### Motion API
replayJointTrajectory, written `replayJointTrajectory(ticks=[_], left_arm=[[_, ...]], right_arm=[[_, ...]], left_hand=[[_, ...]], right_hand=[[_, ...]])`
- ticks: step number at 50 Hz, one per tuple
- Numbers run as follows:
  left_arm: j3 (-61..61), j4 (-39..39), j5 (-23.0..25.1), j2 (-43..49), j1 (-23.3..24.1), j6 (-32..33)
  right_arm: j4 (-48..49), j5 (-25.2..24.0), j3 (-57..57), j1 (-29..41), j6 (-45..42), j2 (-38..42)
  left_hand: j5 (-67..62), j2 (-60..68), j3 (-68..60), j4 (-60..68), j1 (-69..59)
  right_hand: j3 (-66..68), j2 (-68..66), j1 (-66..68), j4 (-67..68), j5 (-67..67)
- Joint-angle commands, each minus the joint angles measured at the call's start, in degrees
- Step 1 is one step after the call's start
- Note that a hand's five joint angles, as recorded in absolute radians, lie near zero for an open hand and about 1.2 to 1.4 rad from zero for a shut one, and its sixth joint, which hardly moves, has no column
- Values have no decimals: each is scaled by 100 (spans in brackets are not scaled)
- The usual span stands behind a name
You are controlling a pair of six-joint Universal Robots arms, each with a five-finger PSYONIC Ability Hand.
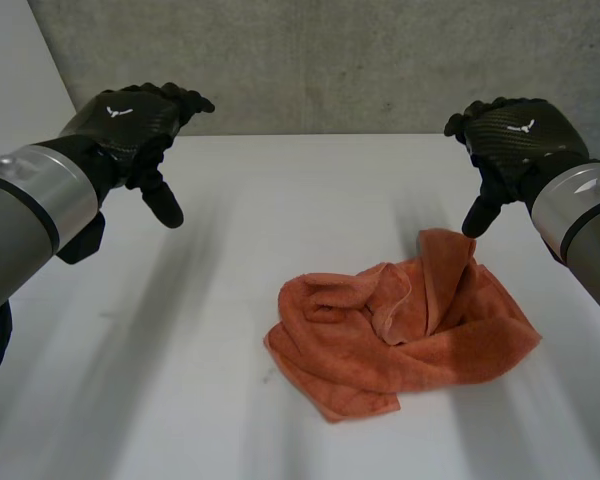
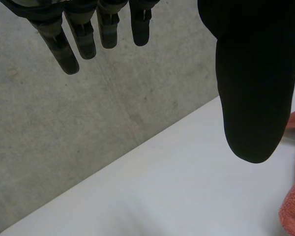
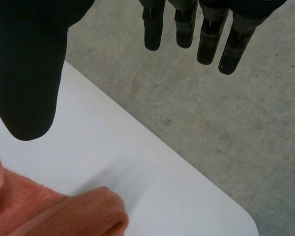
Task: Fold the laundry
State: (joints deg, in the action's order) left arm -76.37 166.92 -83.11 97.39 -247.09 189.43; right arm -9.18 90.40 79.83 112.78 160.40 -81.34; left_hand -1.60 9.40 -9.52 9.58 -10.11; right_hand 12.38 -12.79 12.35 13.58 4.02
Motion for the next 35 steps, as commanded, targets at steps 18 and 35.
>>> replayJointTrajectory(ticks=[18, 35], left_arm=[[15, 1379, -47, 1816, 1557, -11], [702, 1580, -12, 3514, 1637, 208]], right_arm=[[382, -840, 639, -37, -2469, 1041], [1612, -1473, 482, -222, -3215, 2666]], left_hand=[[-198, 418, -406, 400, -347], [-2363, 2583, -2571, 2565, -2512]], right_hand=[[-238, 279, -235, -358, -402], [2425, -2384, 2428, 2305, 2261]])
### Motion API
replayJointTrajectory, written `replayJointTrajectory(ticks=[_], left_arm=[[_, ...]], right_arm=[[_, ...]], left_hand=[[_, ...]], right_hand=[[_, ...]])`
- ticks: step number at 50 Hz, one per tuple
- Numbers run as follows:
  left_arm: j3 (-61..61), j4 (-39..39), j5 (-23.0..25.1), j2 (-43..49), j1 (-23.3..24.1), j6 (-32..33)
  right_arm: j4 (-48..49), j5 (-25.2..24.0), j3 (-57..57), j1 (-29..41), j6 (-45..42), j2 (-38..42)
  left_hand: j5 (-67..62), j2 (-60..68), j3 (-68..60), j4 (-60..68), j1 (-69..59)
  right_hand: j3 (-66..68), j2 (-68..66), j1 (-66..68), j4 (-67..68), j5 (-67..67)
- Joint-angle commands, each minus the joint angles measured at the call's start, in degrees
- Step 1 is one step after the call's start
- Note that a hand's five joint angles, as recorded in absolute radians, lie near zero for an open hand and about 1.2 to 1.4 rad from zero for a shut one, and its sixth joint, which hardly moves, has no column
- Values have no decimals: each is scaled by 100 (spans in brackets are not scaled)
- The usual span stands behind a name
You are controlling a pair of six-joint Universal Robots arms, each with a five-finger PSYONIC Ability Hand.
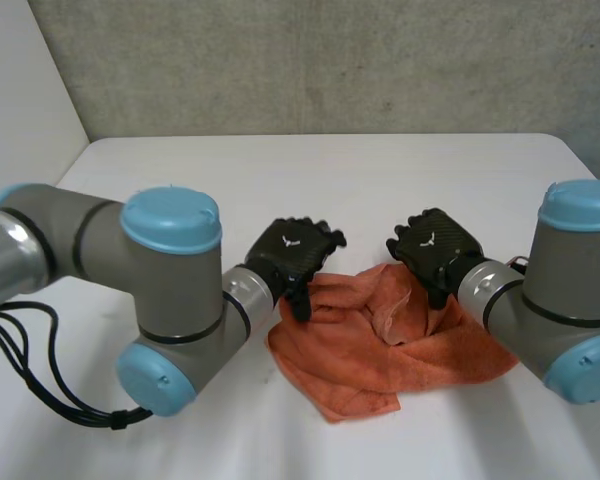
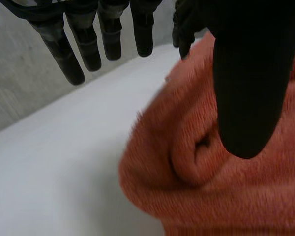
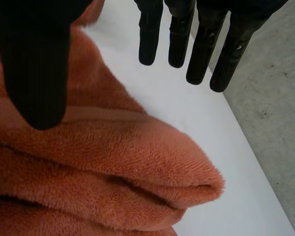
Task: Fold the laundry
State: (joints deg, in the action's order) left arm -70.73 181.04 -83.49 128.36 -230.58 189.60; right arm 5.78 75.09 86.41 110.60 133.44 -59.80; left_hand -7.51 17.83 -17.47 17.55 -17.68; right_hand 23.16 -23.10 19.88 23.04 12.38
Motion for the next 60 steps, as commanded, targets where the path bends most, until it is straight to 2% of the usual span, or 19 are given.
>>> replayJointTrajectory(ticks=[1, 3, 5, 6, 7, 9, 14, 19, 24, 32, 38, 50, 52, 54, 55, 56, 57, 59, 60], left_arm=[[138, 169, 26, 418, -14, 191], [138, 292, 26, 462, -14, 279], [121, 572, 8, 471, -14, 367], [121, 573, 8, 471, -14, 367], [121, 669, 8, 462, -14, 375], [121, 766, -1, 418, -14, 376], [156, 1057, -97, -39, -31, 376], [130, 1601, -361, -988, -84, 367], [7, 1971, -484, -2277, -119, 376], [-344, 1971, -458, -3220, -93, 358], [-521, 1962, -467, -3194, -22, 358], [-591, 1470, -511, -1079, 786, 323], [-609, 1426, -502, -892, 830, 305], [-617, 1408, -493, -769, 874, 296], [-626, 1399, -467, -725, 952, 270], [-626, 1399, -449, -716, 1023, 270], [-626, 1399, -449, -716, 1024, 270], [-583, 1408, -449, -777, 1067, 279], [-582, 1408, -449, -777, 1067, 279]], right_arm=[[116, 58, -178, -3, -520, 513], [125, 67, -230, -12, -600, 575], [133, 41, -344, -12, -643, 654], [133, 41, -345, -12, -644, 654], [151, 41, -432, -21, -635, 654], [204, 49, -547, -30, -608, 628], [450, 287, -810, -38, -283, 346], [1081, 778, -933, -47, 1154, -600], [1232, 849, -907, -117, 2201, -1277], [1153, 823, -810, -451, 3293, -1939], [1065, 788, -942, -487, 3435, -1572], [100, 875, -2119, -495, 3373, 450], [-60, 902, -2190, -531, 3356, 566], [-279, 1059, -2199, -635, 3355, 584], [-280, 1060, -2199, -636, 3356, 584], [-367, 1182, -2182, -662, 3347, 540], [-368, 1183, -2181, -662, 3347, 540], [-507, 1472, -2068, -706, 3347, 278], [-508, 1473, -2067, -706, 3347, 276]], left_hand=[[-1777, 1745, -1781, 1773, -1759], [-2433, 2401, -2437, 2429, -2415], [-4357, 4325, -4362, 4354, -4340], [-4367, 4335, -4371, 4364, -4350], [-5433, 5401, -5437, 5429, -5416], [-6241, 6209, -6245, 6237, -6224], [-6249, 6217, -6253, 6245, -6232], [-6249, 6217, -6253, 6245, -6232], [-6249, 6217, -6253, 6245, -6232], [-6249, 6217, -6253, 6245, -6232], [-6249, 6217, -6253, 6245, -6232], [-6249, 6217, -6253, 6245, -6232], [-6249, 6217, -6253, 6245, -6232], [-6249, 6217, -6253, 6245, -6232], [-5352, 5320, -5356, 5348, -5335], [-4360, 4328, -4365, 4357, -4343], [-4350, 4319, -4355, 4347, -4333], [-2406, 2374, -2411, 2403, -2389], [-2399, 2367, -2403, 2396, -2382]], right_hand=[[1350, -1356, 1678, 1363, 1428], [1922, -1928, 2250, 1934, 2000], [4447, -4453, 4775, 4460, 4525], [4462, -4468, 4790, 4474, 4540], [5672, -5678, 6000, 5684, 5749], [5684, -5690, 6012, 5696, 5762], [5684, -5690, 6012, 5696, 5762], [5684, -5690, 6012, 5696, 5762], [5684, -5690, 6012, 5696, 5762], [5684, -5690, 6012, 5696, 5762], [5684, -5690, 6012, 5696, 5762], [5684, -5690, 6012, 5696, 5762], [4698, -4704, 5026, 4710, 4775], [1784, -1790, 2112, 1797, 1862], [1771, -1777, 2099, 1783, 1848], [605, -611, 933, 617, 683], [593, -599, 921, 606, 671], [-915, 909, -587, -902, -837], [-921, 915, -593, -908, -843]])
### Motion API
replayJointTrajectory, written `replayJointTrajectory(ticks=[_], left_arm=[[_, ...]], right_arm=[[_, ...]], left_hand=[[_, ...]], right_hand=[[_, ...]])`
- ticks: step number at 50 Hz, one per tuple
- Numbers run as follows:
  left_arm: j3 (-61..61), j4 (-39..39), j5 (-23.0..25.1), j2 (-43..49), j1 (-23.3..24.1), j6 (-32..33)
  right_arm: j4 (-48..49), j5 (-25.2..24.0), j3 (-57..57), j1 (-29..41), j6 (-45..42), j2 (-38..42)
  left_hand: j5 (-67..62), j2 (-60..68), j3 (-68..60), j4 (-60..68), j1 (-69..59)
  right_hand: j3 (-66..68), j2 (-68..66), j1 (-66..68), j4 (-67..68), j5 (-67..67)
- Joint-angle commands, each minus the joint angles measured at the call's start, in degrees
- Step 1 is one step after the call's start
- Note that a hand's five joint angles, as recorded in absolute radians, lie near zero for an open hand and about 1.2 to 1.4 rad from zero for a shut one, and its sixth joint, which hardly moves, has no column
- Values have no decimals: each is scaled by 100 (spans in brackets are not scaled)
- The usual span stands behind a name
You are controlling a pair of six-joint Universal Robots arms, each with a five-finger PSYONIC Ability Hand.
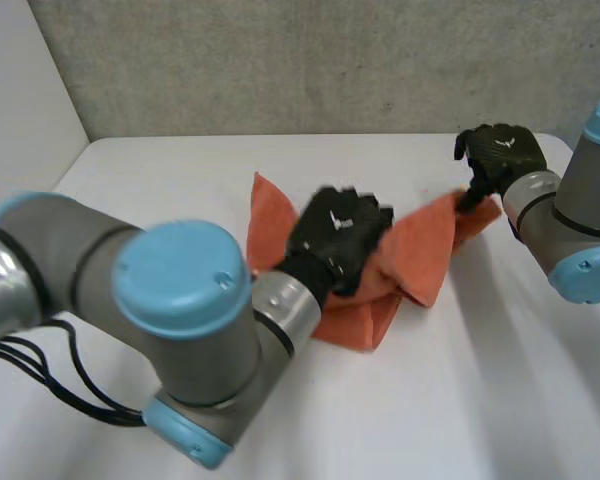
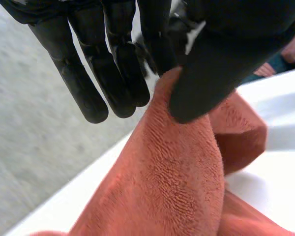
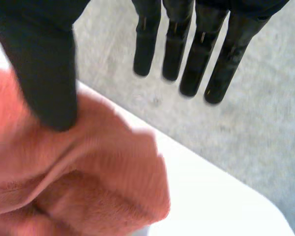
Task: Fold the laundry
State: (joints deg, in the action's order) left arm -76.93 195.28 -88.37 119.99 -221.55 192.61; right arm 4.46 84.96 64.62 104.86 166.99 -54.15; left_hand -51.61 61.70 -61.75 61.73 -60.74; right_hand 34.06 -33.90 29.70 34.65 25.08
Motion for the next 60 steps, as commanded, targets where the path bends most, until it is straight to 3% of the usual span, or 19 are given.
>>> replayJointTrajectory(ticks=[1, 8, 13, 18, 29, 36, 43, 48, 53, 59, 60], left_arm=[[64, -16, 21, -2, 164, -22], [3, -34, -23, -451, -38, -4], [-155, -104, -14, -749, -530, -22], [-270, -113, 39, -943, -864, -13], [-24, -166, 628, -275, -1189, -4], [249, -271, 803, 287, -1303, -13], [152, -289, 777, 279, -1479, -22], [64, -306, 768, 165, -1585, -30], [-6, -298, 786, 42, -1681, -30], [3, -298, 786, 24, -1752, -39], [3, -289, 786, 24, -1752, -39]], right_arm=[[-446, 565, 234, -133, -8, -533], [-499, 548, 1228, -133, 53, -1502], [-481, 425, 2213, -124, 124, -2355], [-490, -92, 3405, -124, 973, -2935], [-455, -814, 4401, -71, 2013, -2865], [-166, -727, 4340, -53, 2294, -2252], [283, -612, 4041, -54, 2708, -1687], [450, -586, 3795, -27, 2875, -1309], [573, -586, 3567, 262, 3068, -1107], [573, -577, 3487, 351, 3112, -1160], [573, -577, 3470, 359, 3155, -1177]], left_hand=[[2060, -2070, 2075, -2073, 1974], [2498, -2508, 2513, -2511, 2411], [3036, -3046, 3051, -3049, 2950], [3423, -3433, 3438, -3436, 3337], [3322, -3332, 3337, -3335, 3236], [3356, -3366, 3371, -3368, 3269], [3390, -3400, 3405, -3402, 3303], [3423, -3433, 3438, -3436, 3337], [3423, -3433, 3438, -3436, 3337], [3440, -3450, 3455, -3453, 3353], [3440, -3450, 3455, -3453, 3353]], right_hand=[[-2278, 2261, -1841, -2336, -2379], [-2129, 2112, -1692, -2187, -2231], [-2028, 2011, -1591, -2086, -2130], [-1910, 1894, -1473, -1969, -2012], [-1658, 1642, -1221, -1717, -1760], [-1507, 1490, -1070, -1565, -1609], [-867, 851, -431, -926, -969], [209, -226, 646, 151, 107], [2440, -2457, 2877, 2382, 2339], [2463, -2480, 2900, 2405, 2362], [1714, -1730, 2151, 1655, 1612]])
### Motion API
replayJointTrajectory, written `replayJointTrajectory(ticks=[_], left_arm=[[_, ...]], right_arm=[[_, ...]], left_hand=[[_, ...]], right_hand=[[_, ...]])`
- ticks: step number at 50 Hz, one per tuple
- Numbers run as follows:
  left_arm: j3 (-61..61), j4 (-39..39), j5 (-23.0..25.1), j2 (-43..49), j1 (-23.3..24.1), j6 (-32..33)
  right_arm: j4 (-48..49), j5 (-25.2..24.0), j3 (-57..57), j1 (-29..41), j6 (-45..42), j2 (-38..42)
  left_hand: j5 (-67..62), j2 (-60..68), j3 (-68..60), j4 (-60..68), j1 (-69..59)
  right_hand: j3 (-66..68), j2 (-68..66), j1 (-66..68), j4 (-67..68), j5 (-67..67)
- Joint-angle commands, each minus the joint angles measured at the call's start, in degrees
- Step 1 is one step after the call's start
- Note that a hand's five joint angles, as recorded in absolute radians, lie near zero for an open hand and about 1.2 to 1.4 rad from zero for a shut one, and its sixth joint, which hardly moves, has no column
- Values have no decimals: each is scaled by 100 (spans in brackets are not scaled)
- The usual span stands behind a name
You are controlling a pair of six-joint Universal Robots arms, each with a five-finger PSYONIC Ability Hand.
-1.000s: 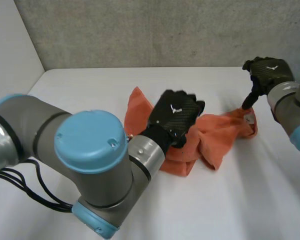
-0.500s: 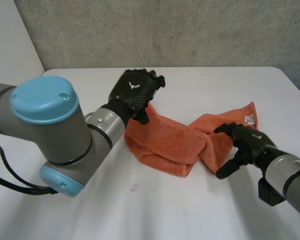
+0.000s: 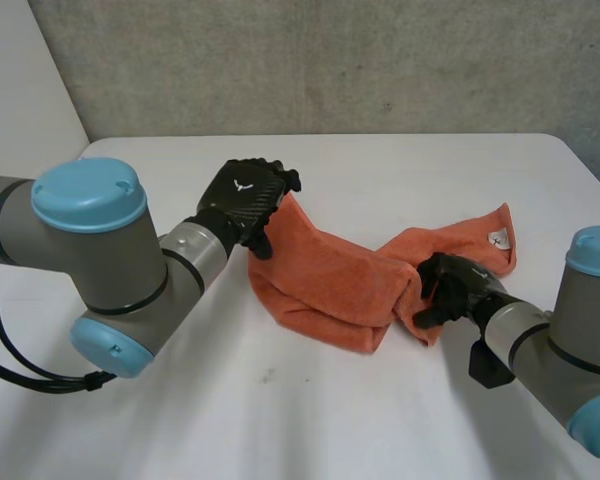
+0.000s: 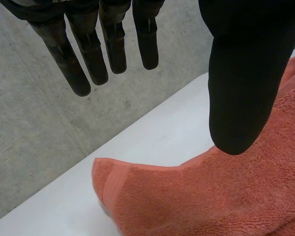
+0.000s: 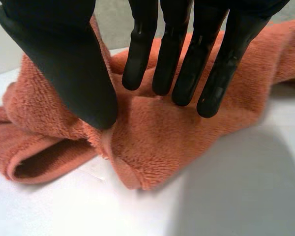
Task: Fold the laundry
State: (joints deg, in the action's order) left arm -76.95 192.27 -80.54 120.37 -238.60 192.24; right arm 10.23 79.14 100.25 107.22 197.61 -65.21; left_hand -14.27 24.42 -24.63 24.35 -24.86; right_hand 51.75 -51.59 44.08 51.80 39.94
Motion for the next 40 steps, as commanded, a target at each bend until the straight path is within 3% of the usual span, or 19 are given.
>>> replayJointTrajectory(ticks=[1, 3, 18, 20, 21, 22, 23, 24, 26, 29, 34, 40], left_arm=[[5, 13, 3, -14, -46, -3], [14, 21, 3, -14, -46, -3], [-57, 13, 3, -14, -37, -29], [-57, 13, 3, -14, -37, -29], [-57, 30, 3, -14, -37, -29], [-39, 39, 12, -5, -37, -29], [-39, 39, 12, -5, -37, -29], [-30, 48, 21, 13, -37, -20], [-4, 57, 30, 30, -37, -20], [40, 65, 39, 66, -37, -11], [102, 65, 109, 145, -37, -11], [330, 65, 821, 382, -29, -11]], right_arm=[[-21, 4, -102, 124, 137, -79], [-48, 4, -120, 150, 163, -97], [-39, 13, -129, 159, 164, 88], [5, -4, -138, 185, 173, 114], [5, -4, -138, 185, 173, 114], [40, -4, -138, 176, 164, 105], [40, -4, -138, 176, 164, 105], [92, 22, -164, 176, 112, 70], [154, 57, -199, 194, 76, 8], [216, 92, -287, 247, -197, -238], [-20, 5, -366, 544, -1616, -1449], [-698, -119, -507, 941, -2658, -1908]], left_hand=[[-293, 278, -257, 285, -234], [-293, 278, -257, 285, -234], [-276, 261, -240, 268, -217], [-276, 261, -240, 268, -217], [-276, 261, -240, 268, -217], [-276, 261, -240, 268, -217], [-276, 261, -240, 268, -217], [-293, 278, -257, 285, -234], [-293, 278, -257, 285, -234], [-293, 278, -257, 285, -234], [-259, 245, -223, 251, -201], [-142, 127, -106, 134, -83]], right_hand=[[-1244, 1228, -478, -1249, -1063], [-1689, 1673, -923, -1694, -1508], [-1408, 1392, -641, -1413, -1227], [229, -245, 995, 224, 410], [241, -257, 1007, 236, 422], [1773, -1789, 2539, 1768, 1954], [1788, -1804, 2555, 1783, 1969], [2815, -2831, 3581, 2810, 2996], [2825, -2841, 3592, 2820, 3006], [2825, -2841, 3592, 2820, 3006], [2825, -2841, 3592, 2820, 3006], [2825, -2841, 3592, 2820, 3006]])
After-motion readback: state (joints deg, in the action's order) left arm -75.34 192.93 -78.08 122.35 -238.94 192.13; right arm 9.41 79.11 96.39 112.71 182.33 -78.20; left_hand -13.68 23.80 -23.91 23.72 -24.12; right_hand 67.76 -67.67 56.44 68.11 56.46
